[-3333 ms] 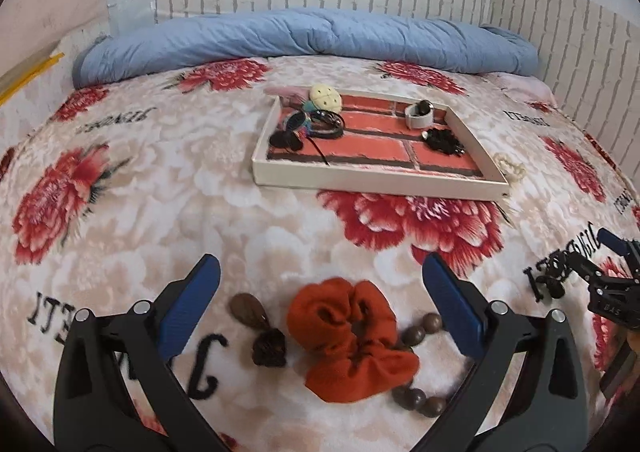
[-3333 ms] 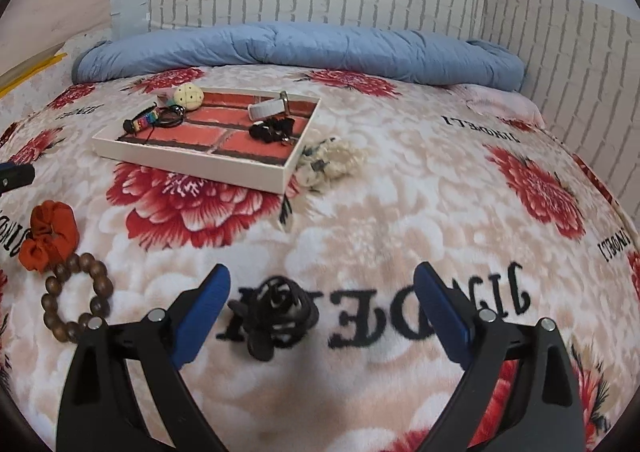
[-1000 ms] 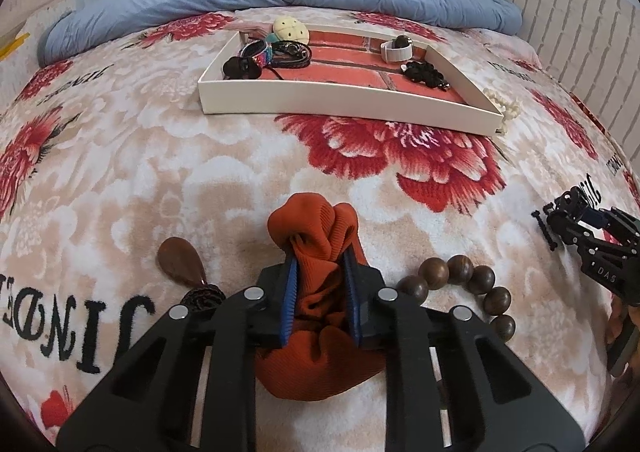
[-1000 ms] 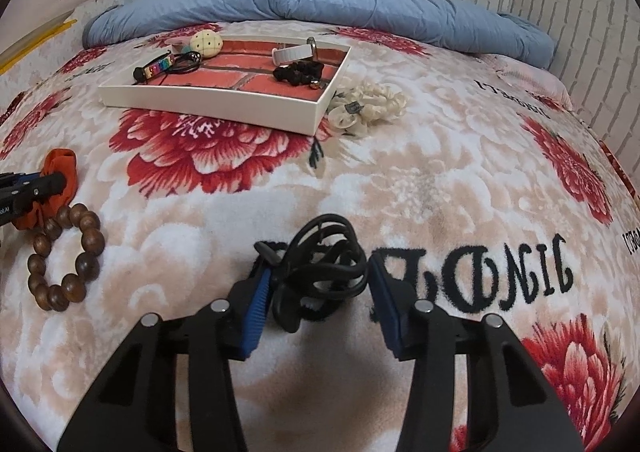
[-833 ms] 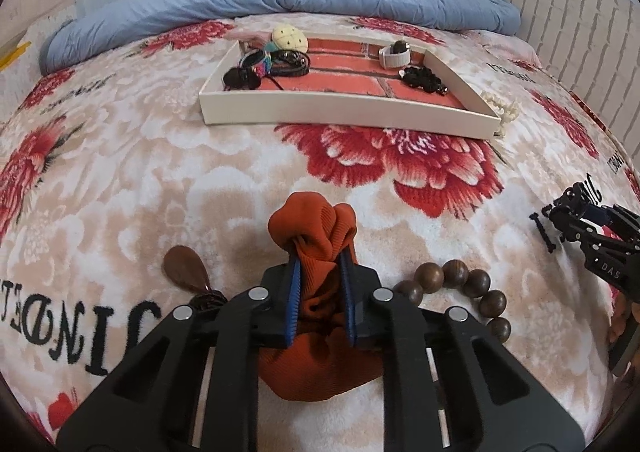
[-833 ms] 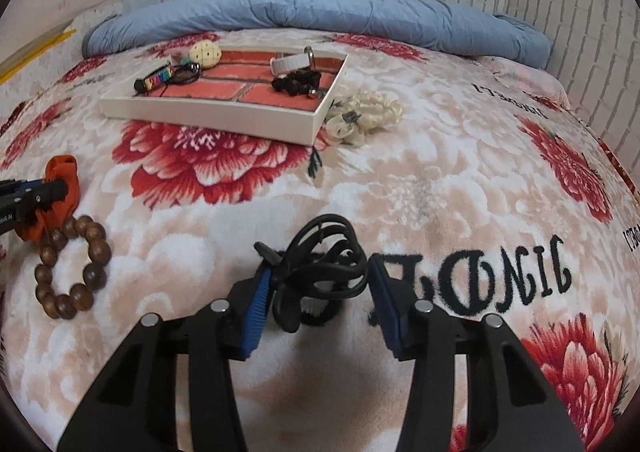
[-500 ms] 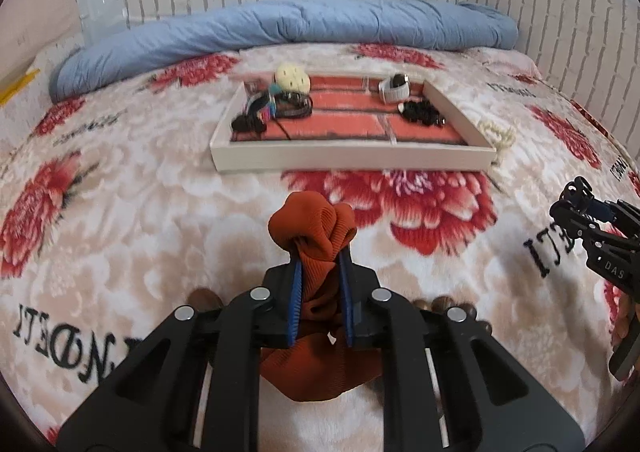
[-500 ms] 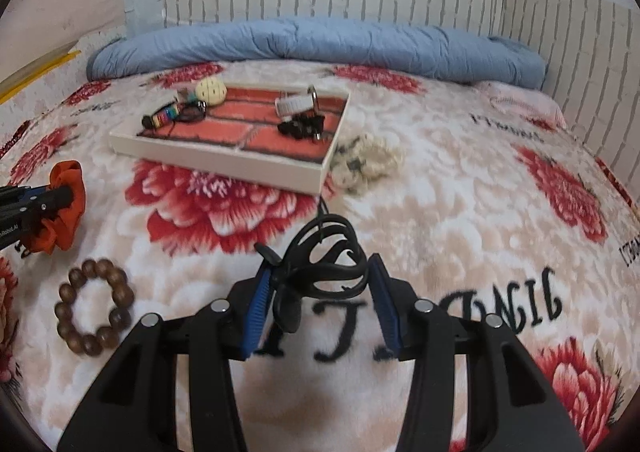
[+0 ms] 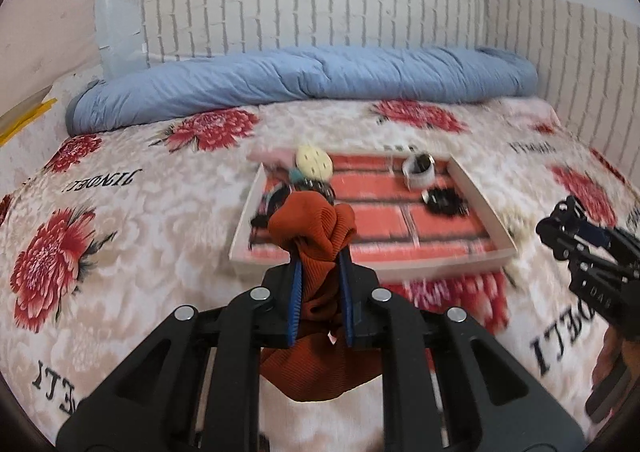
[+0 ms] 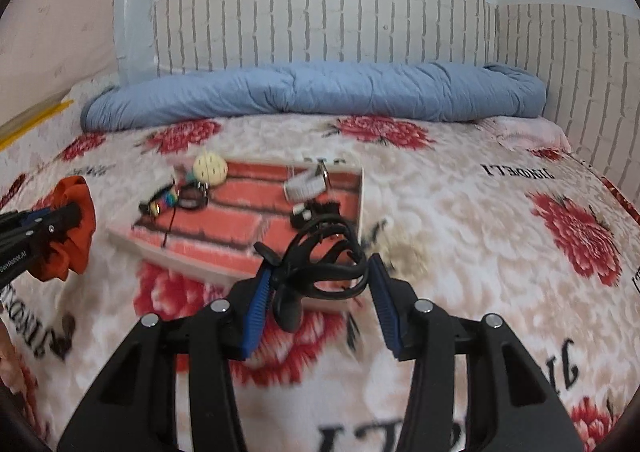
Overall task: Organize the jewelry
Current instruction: 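Carry the orange scrunchie with the left tool while the right tool carries the black claw clip to the tray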
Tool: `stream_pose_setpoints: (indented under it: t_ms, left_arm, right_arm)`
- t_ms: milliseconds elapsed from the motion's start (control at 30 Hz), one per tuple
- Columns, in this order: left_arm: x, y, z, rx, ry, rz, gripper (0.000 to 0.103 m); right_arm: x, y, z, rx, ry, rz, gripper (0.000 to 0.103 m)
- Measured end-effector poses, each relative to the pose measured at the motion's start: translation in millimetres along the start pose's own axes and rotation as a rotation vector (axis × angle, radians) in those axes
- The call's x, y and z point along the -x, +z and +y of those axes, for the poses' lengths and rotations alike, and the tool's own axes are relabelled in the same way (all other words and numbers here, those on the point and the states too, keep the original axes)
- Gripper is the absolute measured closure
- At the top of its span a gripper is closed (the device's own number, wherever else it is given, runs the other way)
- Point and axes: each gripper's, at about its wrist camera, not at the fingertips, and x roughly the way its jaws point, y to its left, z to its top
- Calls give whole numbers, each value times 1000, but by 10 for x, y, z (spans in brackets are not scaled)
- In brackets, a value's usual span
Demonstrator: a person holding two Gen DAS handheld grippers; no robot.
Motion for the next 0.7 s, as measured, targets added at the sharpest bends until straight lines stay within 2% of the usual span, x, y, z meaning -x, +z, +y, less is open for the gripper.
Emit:
stream_pose_setpoints:
  t_ms: [167,367,533,700]
  left_arm:
    - [-315,247,18,29,-5,-7,88]
    - [-741,386,-69,30,-22,14,88]
    - [-1177,402,-104,43,-31,66,88]
    - [-1497,299,-111,34,-6,113,88]
  right_arm:
    - [-375,196,106,-31,-7,14,56]
    - [-901,244,167,-65,-36,63,56]
    - [-1261,226,180,-59,-66,84,56]
    - [-1444,164,149,-61,-79,103,56]
